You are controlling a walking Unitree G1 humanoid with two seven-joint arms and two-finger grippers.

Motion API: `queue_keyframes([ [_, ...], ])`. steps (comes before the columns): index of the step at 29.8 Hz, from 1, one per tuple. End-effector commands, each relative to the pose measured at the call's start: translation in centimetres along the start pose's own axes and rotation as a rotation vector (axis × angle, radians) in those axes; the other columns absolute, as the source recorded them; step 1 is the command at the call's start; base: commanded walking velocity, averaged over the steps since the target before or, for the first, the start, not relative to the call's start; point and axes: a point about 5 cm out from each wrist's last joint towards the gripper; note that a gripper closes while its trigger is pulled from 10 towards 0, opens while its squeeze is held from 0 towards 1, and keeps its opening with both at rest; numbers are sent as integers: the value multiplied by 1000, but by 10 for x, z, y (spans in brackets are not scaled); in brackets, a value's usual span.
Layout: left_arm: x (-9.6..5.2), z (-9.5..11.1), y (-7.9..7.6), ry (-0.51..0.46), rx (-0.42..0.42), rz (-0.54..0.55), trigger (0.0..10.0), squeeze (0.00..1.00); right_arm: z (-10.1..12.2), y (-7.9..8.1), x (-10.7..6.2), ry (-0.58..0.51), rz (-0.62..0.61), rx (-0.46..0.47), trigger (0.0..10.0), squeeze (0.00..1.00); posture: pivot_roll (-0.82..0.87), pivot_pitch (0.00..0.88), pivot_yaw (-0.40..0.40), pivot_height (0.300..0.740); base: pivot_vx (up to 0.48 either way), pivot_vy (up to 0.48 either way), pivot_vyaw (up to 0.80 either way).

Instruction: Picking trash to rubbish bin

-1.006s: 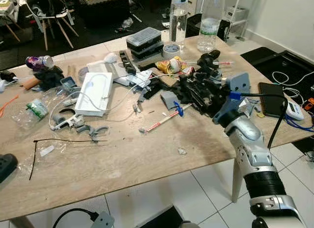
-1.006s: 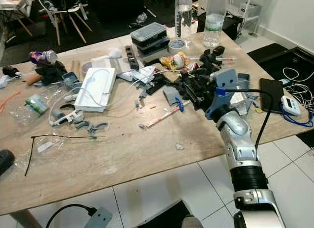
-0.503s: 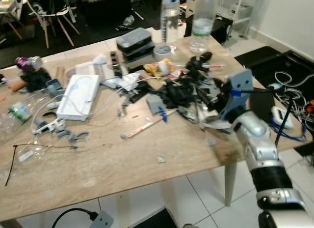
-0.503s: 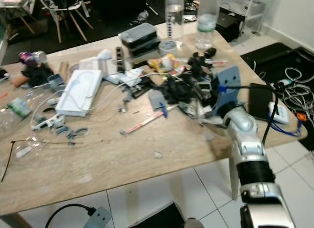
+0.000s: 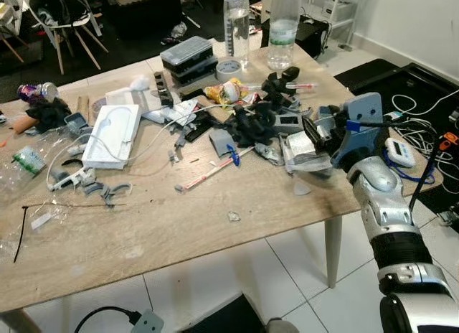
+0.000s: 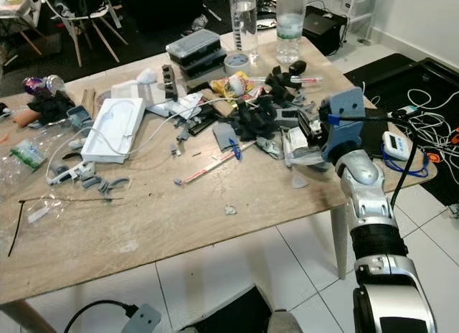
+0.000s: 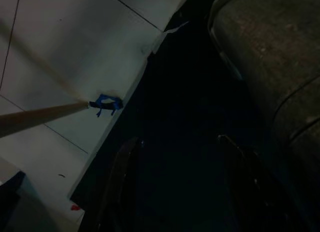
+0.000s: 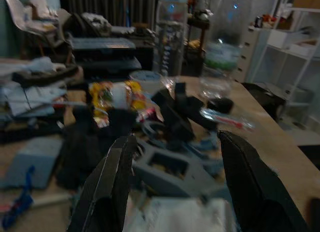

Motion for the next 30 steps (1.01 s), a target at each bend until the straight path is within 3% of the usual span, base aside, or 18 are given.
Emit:
queue_keyframes([
  [1,-3,-22,-5,62,20,-24,10000,0,2,-7,-1,-16,-9,28,10000,0,-42,194,107,740,0,0,0],
  [7,-9,-48,-6,113,35,-32,10000,0,9,-19,0,-48,-20,75,10000,0,-26,243,118,740,0,0,0],
  [8,-10,-51,-6,118,37,-32,10000,0,10,-21,0,-52,-22,75,10000,592,-22,256,120,740,0,0,0],
  [9,-10,-53,-5,121,39,-33,10000,0,11,-23,1,-55,-23,74,10000,592,-22,256,120,740,0,0,0],
  [10,-12,-57,-5,126,38,-33,10000,0,13,-24,2,-71,-13,94,10000,1000,-16,271,122,740,0,0,0],
  [21,-12,-54,-7,82,60,-50,10000,0,33,-40,10,-141,-21,143,10000,1000,31,340,131,740,0,0,0],
  [27,-13,-57,-8,80,67,-55,10000,0,38,-39,13,-154,34,160,10000,1000,43,353,140,740,0,0,0],
  [28,-13,-58,-8,83,72,-57,10000,0,39,-38,15,-158,67,174,10000,569,49,361,144,740,0,0,0],
  [29,-13,-58,-8,83,72,-57,10000,0,39,-38,15,-158,67,174,10000,569,49,361,144,740,0,0,0],
  [30,-14,-60,-8,88,75,-58,10000,0,41,-34,17,-163,121,198,10000,0,52,366,145,740,0,0,0],
])
Point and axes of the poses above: a point about 5 cm out from each wrist's last joint towards the gripper, its own x axis pointing out of the wrist towards the gripper, its own z axis along the axis of the wrist's last joint, y = z × x, and after that the axes turned 2 degrees about x, right-handed
